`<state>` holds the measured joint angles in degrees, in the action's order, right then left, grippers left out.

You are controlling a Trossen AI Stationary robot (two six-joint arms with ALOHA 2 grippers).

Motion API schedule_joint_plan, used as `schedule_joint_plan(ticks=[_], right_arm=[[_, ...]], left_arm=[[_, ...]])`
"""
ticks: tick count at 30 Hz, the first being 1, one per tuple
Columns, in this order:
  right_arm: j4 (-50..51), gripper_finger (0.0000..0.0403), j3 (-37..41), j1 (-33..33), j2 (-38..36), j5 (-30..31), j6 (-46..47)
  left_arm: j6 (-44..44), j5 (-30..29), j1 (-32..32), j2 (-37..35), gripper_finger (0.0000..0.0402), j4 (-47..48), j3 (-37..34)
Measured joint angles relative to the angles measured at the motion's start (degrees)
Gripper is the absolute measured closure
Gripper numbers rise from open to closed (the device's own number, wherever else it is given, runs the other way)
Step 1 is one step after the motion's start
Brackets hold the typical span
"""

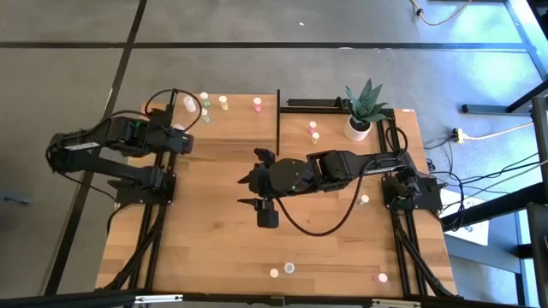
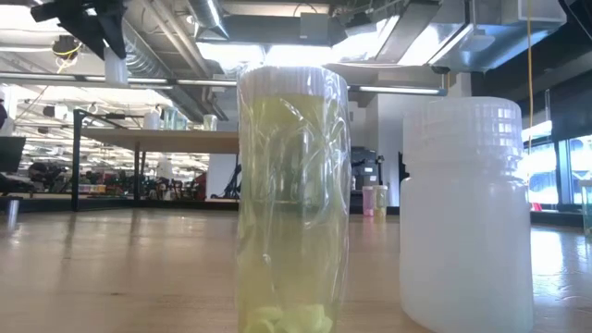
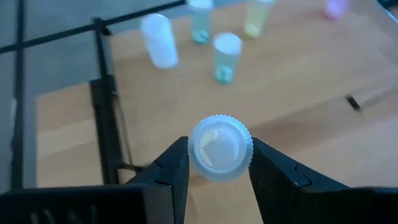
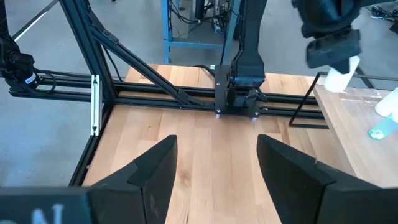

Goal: Pick and place medicine bottles onto shelf by color
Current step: Put the top white pill bottle aligned with the other white pill bottle on the shelf

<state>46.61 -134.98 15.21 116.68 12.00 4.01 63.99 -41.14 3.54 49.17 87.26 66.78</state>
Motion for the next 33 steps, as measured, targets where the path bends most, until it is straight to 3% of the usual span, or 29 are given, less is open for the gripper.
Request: schedule_joint_plan(ticks=[9, 18, 27, 33], right_arm=[[0.0, 0.018, 0.0, 0.0, 0.0, 0.4, 0.1], [0.0, 0.018, 0.0, 0.0, 0.0, 9.7, -0.1], [0.0, 0.018, 0.0, 0.0, 0.0, 10.0, -0.2], [0.0, 0.018, 0.0, 0.0, 0.0, 10.0, -0.2]], left_arm=[[-6.2, 0.4, 10.0, 1.1, 0.0273, -1.5, -0.1], [-14.5, 4.5, 17.3, 4.8, 0.0273, -5.9, -0.1], [-17.8, 4.8, 23.0, 8.6, 0.0273, -6.6, -0.1], [-22.7, 10.4, 28.6, 8.6, 0.0273, -14.9, -1.9]])
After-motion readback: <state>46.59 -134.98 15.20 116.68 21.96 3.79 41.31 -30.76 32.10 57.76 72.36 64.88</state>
